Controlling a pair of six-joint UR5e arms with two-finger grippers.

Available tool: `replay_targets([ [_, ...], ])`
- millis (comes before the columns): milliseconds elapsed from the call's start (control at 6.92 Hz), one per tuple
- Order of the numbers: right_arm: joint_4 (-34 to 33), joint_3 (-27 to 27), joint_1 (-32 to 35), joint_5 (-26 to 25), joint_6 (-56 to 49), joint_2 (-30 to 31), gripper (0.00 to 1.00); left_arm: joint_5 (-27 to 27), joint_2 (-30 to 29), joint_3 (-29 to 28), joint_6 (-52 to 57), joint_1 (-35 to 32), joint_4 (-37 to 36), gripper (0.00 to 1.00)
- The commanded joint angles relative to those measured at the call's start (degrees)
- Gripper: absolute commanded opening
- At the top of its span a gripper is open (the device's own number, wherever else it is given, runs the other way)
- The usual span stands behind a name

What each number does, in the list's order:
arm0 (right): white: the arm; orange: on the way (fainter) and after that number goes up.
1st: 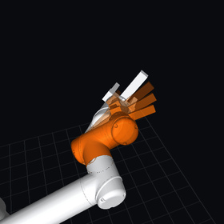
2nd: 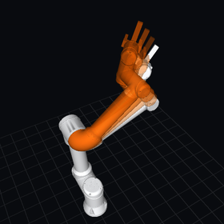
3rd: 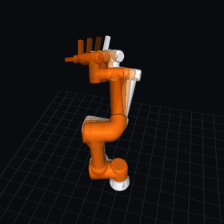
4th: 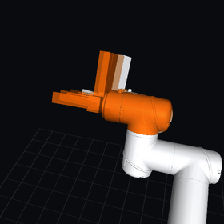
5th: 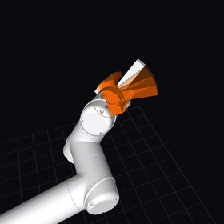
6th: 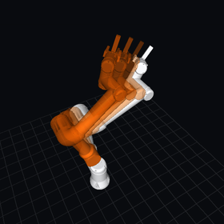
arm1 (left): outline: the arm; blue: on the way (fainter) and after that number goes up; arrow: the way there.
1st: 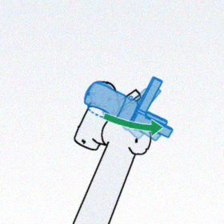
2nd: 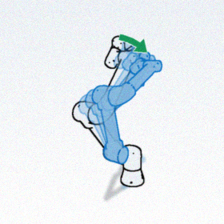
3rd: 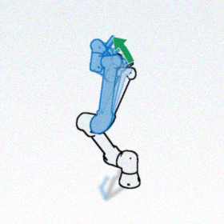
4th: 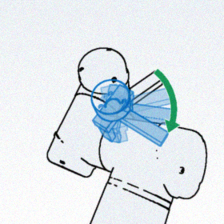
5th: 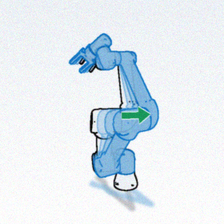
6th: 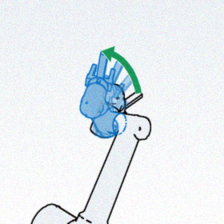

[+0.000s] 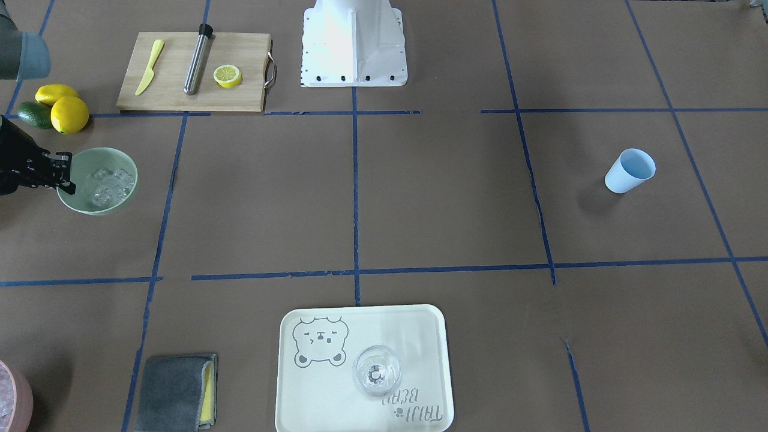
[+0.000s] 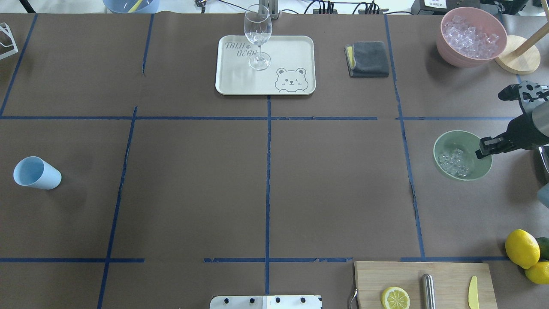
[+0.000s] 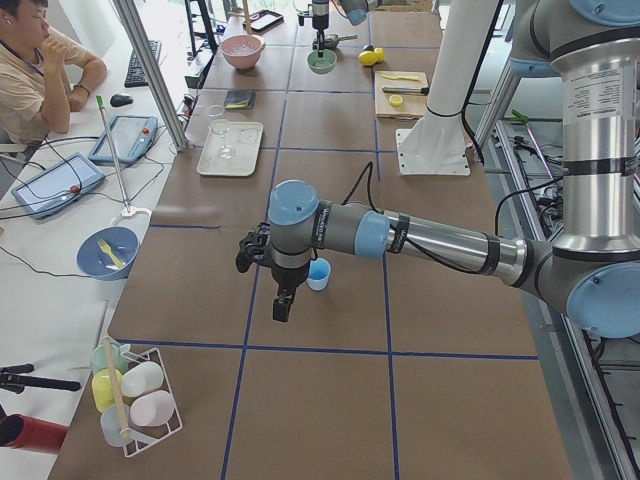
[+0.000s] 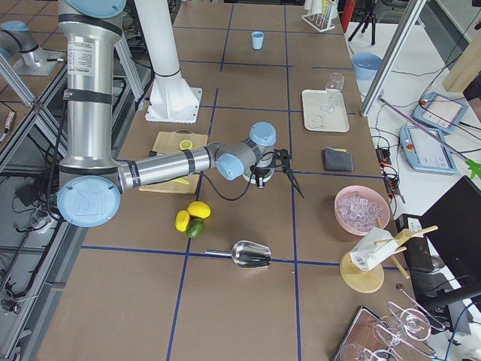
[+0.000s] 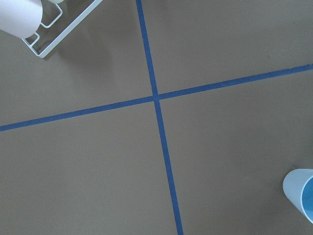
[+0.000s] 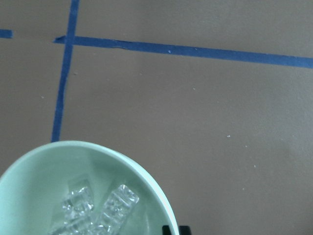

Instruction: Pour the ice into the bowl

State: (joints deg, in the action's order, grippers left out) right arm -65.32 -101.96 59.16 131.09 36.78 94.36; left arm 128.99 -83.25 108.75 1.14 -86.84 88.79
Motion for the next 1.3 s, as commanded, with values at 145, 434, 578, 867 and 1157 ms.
replay_targets([
  [145,10.2,7.73,0.26,1.1,0.57,1.0,0.0,0.03,-0.07,0.32,0.0,0.01,0.07,1.0],
  [434,10.3,8.36,0.26,1.19,0.4,1.0,0.0,0.12,0.02,0.41,0.0,0.01,0.07,1.0],
  [578,10.3,8.53,0.26,1.28,0.4,1.0,0.0,0.12,0.02,0.41,0.0,0.01,0.16,1.0],
  [867,10.3,8.62,0.17,1.36,0.4,0.83,0.15,0.82,0.02,0.41,0.09,-0.08,0.16,1.0],
  [1157,10.3,8.53,0.08,2.24,0.49,0.74,0.17,0.73,0.02,0.5,0.09,-0.08,0.16,1.0],
])
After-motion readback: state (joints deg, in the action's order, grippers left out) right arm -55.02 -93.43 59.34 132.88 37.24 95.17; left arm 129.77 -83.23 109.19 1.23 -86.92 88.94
